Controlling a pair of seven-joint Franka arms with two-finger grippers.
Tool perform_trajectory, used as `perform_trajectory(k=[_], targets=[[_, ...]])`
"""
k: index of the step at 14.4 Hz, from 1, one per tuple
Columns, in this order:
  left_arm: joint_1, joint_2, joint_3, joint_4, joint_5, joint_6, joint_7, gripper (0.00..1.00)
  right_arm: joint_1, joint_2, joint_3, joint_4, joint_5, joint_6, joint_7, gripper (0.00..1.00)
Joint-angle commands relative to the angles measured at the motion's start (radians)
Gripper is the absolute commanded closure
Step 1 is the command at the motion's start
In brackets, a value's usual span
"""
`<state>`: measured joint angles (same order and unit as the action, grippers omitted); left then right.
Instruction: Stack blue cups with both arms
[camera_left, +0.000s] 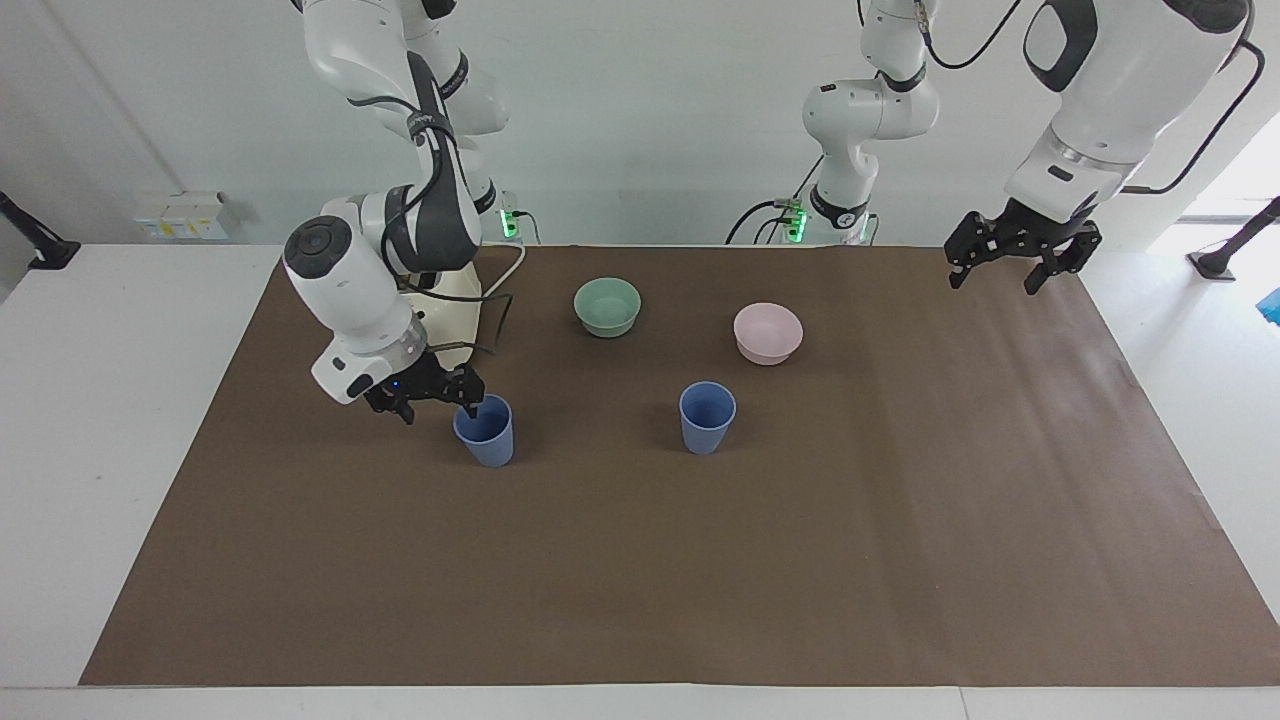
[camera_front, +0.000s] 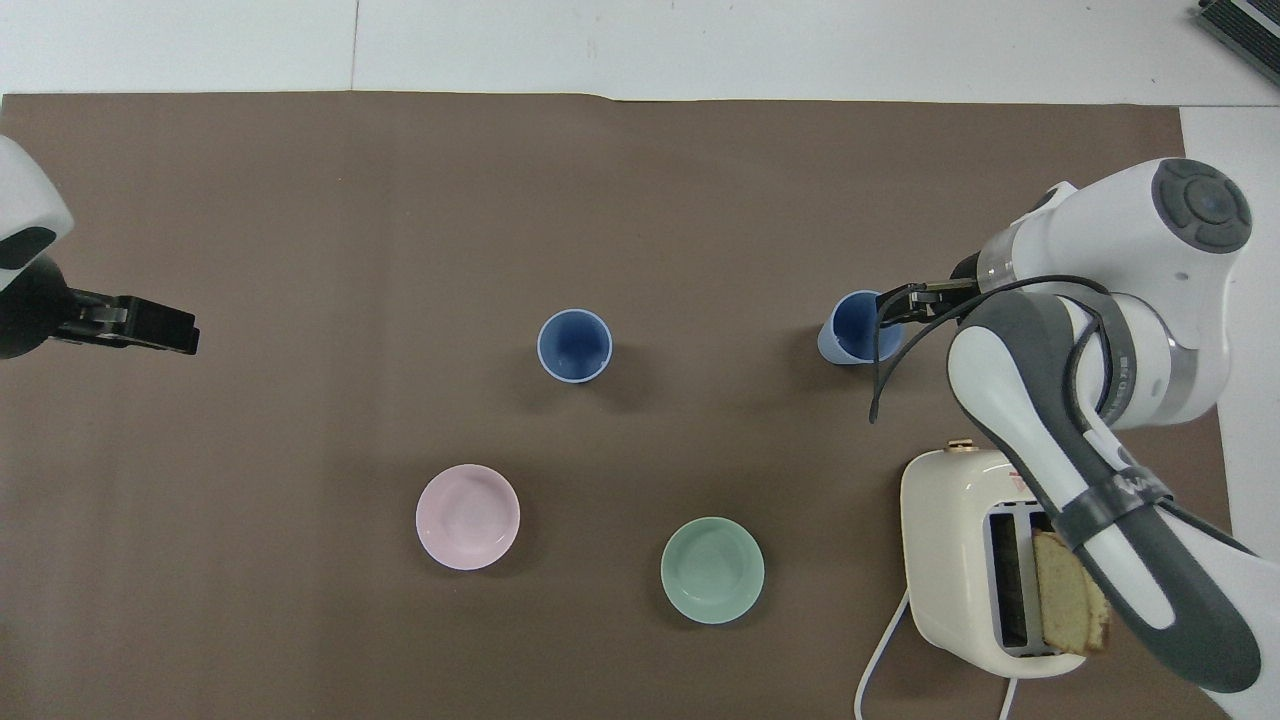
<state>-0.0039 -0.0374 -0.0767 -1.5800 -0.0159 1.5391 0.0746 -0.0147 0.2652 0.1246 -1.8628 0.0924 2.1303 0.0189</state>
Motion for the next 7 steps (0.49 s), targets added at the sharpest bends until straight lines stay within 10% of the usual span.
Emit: perform_trajectory(k=[1,3,7], targets=[[0.007,0.001,-0.003,0.083,0.024,-0.095,0.013,0.00,0.009,0.015,0.003,-0.035,0.001,0.055,0.003,0.00],[0.005,-0.007,-0.005,0.091,0.022,-0.128,0.011,0.00,0.009,0.032,0.003,-0.047,0.001,0.086,-0.005,0.00],[0.007,-0.056,-0.011,0.074,0.010,-0.111,0.002,0.00,0.010,0.034,0.004,-0.044,0.001,0.082,-0.002,1.00]])
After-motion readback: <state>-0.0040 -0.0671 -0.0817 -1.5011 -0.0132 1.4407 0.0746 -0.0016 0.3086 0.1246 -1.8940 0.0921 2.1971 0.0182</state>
